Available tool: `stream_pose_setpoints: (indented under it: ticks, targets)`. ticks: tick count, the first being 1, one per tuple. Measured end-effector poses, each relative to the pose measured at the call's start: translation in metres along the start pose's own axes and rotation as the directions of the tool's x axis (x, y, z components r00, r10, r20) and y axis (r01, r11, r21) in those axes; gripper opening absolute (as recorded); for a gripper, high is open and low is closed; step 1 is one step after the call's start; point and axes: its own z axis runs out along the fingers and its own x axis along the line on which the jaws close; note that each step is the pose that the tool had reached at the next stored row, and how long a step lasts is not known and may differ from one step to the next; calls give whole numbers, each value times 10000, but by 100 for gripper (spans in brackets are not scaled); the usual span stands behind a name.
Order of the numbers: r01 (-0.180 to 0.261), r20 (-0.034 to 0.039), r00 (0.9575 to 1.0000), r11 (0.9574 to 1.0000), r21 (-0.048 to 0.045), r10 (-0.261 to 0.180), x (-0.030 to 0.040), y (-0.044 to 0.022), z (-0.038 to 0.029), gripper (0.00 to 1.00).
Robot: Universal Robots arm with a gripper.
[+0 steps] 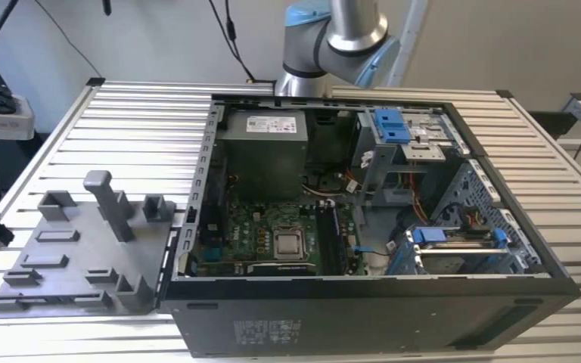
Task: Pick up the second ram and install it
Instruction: 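Pick up the second ram and move it above second insertion slot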
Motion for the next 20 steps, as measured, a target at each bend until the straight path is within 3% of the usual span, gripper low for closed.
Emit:
stream_pose_setpoints:
  ticks: [10, 12, 15, 16, 20]
  targets:
    - [1, 0, 10000, 10000, 0, -1, 1, 1, 0, 12]
    - [1, 0, 10000, 10000, 0, -1, 0, 1, 0, 24]
    - [-2, 0, 10000, 10000, 0, 2, -1, 3, 0, 30]
    - [-2, 0, 10000, 10000, 0, 2, -1, 2, 0, 36]
    - [0, 0, 10000, 10000, 0, 0, 0, 2, 0, 36]
